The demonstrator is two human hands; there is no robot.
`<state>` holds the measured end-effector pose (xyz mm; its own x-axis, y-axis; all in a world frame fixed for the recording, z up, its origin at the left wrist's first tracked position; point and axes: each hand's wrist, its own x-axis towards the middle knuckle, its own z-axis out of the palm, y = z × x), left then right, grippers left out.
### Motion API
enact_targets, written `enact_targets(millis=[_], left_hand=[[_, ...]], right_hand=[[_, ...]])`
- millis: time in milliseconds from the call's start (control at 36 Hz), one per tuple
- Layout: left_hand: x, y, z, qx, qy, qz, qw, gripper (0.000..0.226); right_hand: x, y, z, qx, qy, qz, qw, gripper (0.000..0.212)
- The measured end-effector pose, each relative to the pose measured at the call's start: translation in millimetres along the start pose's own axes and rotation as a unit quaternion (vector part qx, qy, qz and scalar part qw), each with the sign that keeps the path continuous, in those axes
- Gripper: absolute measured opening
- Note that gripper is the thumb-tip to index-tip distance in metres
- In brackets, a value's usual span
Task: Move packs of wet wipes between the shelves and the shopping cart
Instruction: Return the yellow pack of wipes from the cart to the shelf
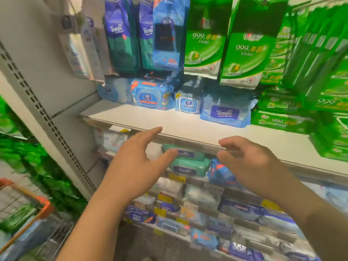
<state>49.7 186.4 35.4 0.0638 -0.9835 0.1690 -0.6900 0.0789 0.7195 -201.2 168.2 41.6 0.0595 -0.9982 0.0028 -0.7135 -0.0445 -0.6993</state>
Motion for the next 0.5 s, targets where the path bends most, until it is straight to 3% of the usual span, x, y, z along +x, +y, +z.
enact_targets(millis=[167,306,500], left_hand=[[-58.2,-27.7,-38.1,0.088,0.025,-0.078,0.993,0.090],[-105.0,-49.4,-82.4,0.123,0.070,-0.140,0.980,0.080],[-176.2,-100.7,-146.9,0.061,0.149,-0.250,0.955,0.089]], right_hand=[[-10.2,-16.6,35.7,-0.205,-0.039,-0.059,0.976,0.057],[-20.5,-48.0,69.0,-0.216,-0.107,-0.127,0.962,0.061],[-42.6,-120.2,134.6,-0.235,-0.163,-0.212,0.935,0.068]])
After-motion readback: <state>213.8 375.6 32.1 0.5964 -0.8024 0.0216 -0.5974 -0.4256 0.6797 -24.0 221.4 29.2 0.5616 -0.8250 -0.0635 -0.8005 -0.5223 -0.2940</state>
